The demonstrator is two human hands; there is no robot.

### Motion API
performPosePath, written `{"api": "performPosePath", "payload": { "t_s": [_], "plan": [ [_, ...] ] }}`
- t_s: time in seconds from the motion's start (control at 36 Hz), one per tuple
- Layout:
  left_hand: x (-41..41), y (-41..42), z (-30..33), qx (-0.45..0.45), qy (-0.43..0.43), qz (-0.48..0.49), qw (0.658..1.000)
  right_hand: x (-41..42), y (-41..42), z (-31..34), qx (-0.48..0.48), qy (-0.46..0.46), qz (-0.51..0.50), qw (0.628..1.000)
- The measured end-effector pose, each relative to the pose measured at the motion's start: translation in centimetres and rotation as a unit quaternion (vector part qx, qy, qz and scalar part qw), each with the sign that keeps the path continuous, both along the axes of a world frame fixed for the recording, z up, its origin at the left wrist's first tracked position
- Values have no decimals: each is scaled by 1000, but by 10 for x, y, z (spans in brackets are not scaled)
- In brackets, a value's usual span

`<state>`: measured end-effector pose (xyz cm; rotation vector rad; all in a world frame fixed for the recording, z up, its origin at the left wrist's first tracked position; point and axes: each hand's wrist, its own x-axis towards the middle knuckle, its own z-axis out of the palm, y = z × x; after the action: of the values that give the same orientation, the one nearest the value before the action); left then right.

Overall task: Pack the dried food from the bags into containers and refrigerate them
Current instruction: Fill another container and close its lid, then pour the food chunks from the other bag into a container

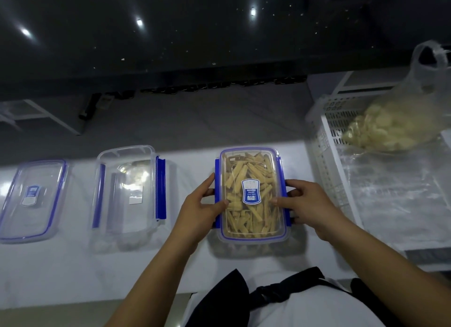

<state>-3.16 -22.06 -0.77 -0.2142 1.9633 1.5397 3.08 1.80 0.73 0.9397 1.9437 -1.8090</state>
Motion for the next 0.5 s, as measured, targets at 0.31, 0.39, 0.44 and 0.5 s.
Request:
{"api": "performPosePath", "payload": {
  "t_s": [0.31,0.39,0.44,0.5],
  "plan": [
    [25,-6,-1,89,18,31,995,38,-21,-7,23,58,-71,996],
    [37,-9,-7,99,11,20,995,50,-29,-12,14,56,-96,994],
    [41,-11,-9,106,2,12,994,55,-35,-13,16,65,-114,991],
    [41,-13,-11,111,3,2,994,56,-38,-14,9,73,-137,988]
  ]
}}
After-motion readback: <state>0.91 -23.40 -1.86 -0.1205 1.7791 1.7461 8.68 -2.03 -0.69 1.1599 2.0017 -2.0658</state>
